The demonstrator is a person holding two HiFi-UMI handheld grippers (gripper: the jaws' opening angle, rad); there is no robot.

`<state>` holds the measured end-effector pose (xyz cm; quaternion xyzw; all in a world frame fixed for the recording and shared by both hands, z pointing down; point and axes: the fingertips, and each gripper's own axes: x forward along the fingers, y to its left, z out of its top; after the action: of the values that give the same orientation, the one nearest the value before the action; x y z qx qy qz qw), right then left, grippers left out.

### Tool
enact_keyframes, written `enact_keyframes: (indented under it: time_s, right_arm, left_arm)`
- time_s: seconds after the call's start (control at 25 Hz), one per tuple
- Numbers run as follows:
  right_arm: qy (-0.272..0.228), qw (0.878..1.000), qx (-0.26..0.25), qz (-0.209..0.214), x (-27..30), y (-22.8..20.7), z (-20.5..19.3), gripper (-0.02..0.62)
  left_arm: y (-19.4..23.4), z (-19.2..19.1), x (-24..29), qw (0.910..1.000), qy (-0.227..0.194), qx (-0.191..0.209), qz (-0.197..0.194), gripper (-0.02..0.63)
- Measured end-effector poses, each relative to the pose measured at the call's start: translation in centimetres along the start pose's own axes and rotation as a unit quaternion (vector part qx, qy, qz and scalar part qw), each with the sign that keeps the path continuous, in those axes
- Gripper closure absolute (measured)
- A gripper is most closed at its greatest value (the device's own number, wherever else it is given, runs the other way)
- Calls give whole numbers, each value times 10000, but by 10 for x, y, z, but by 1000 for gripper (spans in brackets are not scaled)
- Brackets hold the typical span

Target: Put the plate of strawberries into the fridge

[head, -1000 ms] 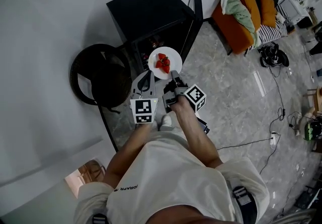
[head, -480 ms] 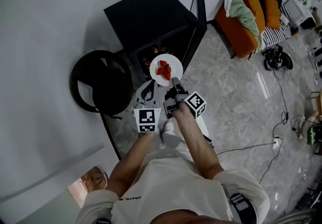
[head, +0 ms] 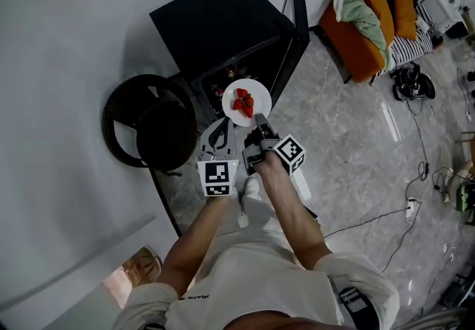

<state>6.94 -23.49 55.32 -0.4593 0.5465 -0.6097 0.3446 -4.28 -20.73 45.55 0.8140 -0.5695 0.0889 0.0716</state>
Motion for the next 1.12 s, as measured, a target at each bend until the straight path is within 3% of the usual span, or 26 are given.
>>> enact_keyframes:
  time_s: [0.56, 1.12]
  right_arm:
    - [-56, 10000, 65, -39, 14, -20, 2, 575]
    - [-125, 9998, 61, -173, 42, -60, 6, 575]
  left_arm:
    - [0, -11, 13, 10000, -32, -19, 4, 604]
    - [16, -45, 29, 9999, 70, -54, 108, 605]
